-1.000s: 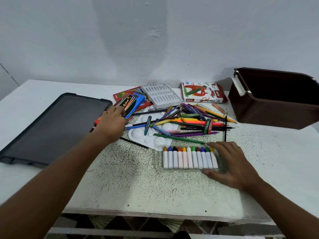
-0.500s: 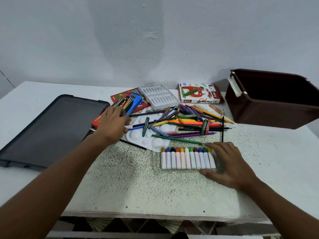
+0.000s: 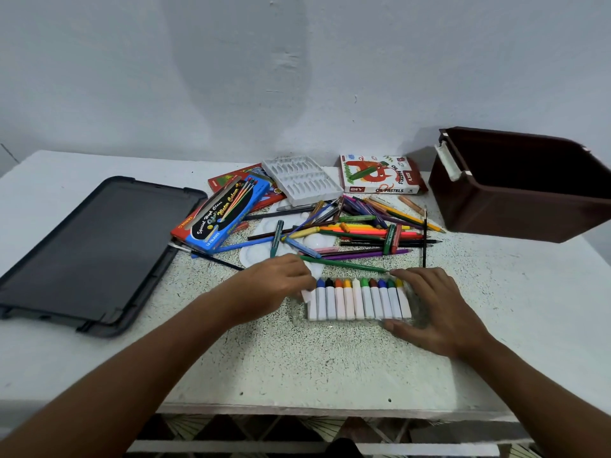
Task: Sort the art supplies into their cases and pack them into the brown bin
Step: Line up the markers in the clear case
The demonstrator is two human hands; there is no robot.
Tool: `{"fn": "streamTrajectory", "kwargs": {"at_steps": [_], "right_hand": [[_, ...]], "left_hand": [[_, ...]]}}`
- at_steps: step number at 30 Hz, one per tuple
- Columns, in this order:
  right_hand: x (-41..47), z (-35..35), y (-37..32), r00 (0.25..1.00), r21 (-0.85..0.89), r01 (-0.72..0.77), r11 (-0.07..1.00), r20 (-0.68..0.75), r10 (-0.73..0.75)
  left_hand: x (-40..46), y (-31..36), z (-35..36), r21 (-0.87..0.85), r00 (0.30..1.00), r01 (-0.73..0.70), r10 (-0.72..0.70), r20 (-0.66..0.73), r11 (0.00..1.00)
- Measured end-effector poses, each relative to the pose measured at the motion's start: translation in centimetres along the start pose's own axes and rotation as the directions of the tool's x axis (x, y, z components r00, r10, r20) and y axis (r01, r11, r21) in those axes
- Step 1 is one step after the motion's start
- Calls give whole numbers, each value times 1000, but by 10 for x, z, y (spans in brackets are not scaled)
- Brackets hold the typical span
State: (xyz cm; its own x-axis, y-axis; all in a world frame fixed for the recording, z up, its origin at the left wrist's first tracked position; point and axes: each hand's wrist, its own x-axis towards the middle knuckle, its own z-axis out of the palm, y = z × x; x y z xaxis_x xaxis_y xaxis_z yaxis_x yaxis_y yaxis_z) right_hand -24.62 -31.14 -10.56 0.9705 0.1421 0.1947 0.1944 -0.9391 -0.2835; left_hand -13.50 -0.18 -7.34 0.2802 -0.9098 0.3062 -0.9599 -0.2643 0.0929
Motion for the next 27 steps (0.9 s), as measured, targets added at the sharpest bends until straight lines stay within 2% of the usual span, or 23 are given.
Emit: {"fn": "streamTrajectory", "kwargs": {"at_steps": [9,15,22,27], "right_hand": [[0,0,0,1000,-8,6,1000,-9,-6],[0,1,0,1000,-14,8,1000,-13,-8],[0,2,2,1000,-17,11,1000,-8,-11],[0,1,2,1000,-10,11,1000,-9,-11]], "left_hand": [[0,5,1,-85,1000,16,-15,21,996],[-5,4,3,-211,993,109,-114,-13,971],[-10,7,9,-255,967,220,-245,-68,941],[-9,12,5,-282,948,303,-317,-3,910]]}}
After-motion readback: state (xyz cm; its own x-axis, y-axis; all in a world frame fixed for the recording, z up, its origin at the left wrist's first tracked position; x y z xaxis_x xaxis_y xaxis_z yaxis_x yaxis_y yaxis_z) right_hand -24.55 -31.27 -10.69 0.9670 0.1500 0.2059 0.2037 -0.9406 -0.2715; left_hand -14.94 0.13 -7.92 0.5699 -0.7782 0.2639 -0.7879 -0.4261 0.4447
